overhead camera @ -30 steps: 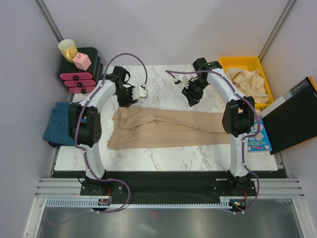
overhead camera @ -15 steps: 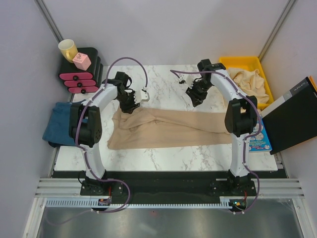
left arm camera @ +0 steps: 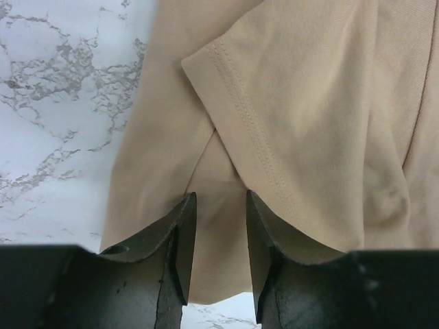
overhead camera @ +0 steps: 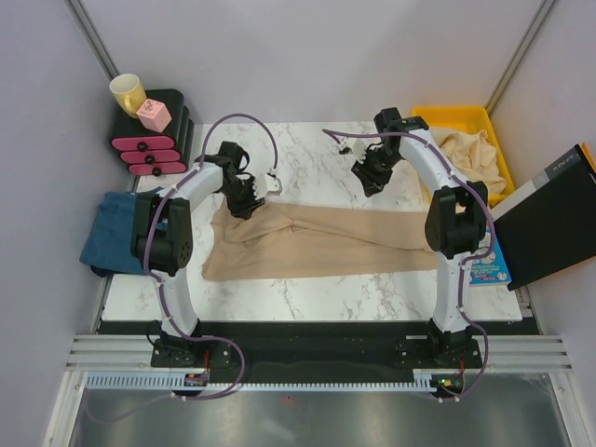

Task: Fold and stack the t-shirts
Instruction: Fold the tshirt

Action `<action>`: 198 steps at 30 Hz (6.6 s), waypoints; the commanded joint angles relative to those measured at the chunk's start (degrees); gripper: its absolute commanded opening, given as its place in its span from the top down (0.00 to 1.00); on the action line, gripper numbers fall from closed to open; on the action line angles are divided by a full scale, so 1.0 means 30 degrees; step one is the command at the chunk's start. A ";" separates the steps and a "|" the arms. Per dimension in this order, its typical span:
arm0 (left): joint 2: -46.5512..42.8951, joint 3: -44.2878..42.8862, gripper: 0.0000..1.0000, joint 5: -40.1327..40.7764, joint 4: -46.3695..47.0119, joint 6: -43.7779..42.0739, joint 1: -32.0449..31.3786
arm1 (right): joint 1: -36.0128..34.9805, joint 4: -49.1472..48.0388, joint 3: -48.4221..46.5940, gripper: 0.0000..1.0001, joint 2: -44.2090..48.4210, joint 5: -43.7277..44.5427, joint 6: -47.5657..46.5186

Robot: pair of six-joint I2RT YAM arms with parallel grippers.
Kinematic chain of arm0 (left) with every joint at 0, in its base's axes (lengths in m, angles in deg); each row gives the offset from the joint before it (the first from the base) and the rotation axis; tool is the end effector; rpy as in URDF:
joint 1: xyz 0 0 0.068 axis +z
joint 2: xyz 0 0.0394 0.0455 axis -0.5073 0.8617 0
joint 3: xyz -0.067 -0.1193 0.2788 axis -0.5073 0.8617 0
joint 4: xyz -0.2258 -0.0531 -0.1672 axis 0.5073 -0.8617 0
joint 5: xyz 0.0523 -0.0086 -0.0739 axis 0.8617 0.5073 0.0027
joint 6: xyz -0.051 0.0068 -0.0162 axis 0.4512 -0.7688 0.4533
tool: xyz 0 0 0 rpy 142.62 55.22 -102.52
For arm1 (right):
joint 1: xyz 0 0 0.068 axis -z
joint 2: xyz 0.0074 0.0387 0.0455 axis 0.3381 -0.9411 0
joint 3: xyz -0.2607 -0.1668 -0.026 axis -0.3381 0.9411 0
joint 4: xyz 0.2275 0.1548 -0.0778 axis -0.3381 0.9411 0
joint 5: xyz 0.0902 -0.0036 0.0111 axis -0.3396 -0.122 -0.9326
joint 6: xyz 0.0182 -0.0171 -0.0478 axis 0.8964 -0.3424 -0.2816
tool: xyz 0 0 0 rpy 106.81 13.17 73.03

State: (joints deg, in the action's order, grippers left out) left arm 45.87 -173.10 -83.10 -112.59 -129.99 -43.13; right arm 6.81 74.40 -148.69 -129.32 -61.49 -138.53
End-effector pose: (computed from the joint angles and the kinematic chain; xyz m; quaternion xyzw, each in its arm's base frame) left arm 0.4192 -0.1065 0.2134 0.6167 0.7575 -0.1023 0.1882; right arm 0.4782 0.1241 0.2746 -0.5188 0.8237 0.1505 0.1724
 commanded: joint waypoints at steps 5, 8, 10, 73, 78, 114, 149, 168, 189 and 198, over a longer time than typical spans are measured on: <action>-0.1531 0.2436 0.62 -0.1930 -0.0131 0.0267 -0.0413 | 0.0039 -0.0113 -0.0543 0.59 0.1299 0.0271 -0.0243; -0.2378 0.3230 0.67 -0.2045 -0.0130 0.0295 -0.0443 | 0.0039 -0.0113 -0.0398 0.59 0.1417 0.0359 -0.0214; -0.2994 0.3696 0.69 -0.2367 -0.0130 0.0296 -0.0443 | 0.0039 -0.0113 -0.0135 0.59 0.1505 0.0446 -0.0272; 0.0370 0.0037 0.36 -0.3188 -0.0775 0.0119 0.0025 | 0.0069 -0.0435 -0.0250 0.60 0.1300 0.1443 -0.0243; 0.0547 0.0037 0.39 -0.3218 -0.0775 0.0119 -0.0004 | 0.0069 -0.0406 -0.0455 0.60 0.1271 0.1531 -0.0273; 0.0281 0.0507 0.44 -0.3364 -0.1508 0.0588 -0.0150 | 0.0069 -0.0523 -0.0573 0.62 0.1417 0.1999 -0.0507; -0.3348 0.1237 0.98 -0.3805 -0.1711 0.1089 -0.0356 | 0.0069 -0.0552 -0.0719 0.62 0.1475 0.2468 -0.0712; -0.3261 0.1562 0.98 -0.3861 -0.5608 -0.1198 -0.1263 | 0.0069 -0.0347 -0.0485 0.62 0.1652 0.3025 -0.1268; -0.2383 0.0184 0.65 -0.5769 -1.1001 -0.3016 -0.2612 | 0.0069 -0.0318 -0.1042 0.61 0.1213 0.3143 -0.1503; -0.1828 0.1093 0.63 -0.2488 -0.3822 0.1406 -0.1470 | 0.0098 -0.0318 0.0129 0.60 0.0890 0.2527 -0.1093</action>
State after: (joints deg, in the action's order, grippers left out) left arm 38.57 -170.00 -94.60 -132.22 -131.72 -49.10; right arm 6.88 73.72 -149.37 -127.33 -52.07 -142.18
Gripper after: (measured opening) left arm 0.372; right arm 0.396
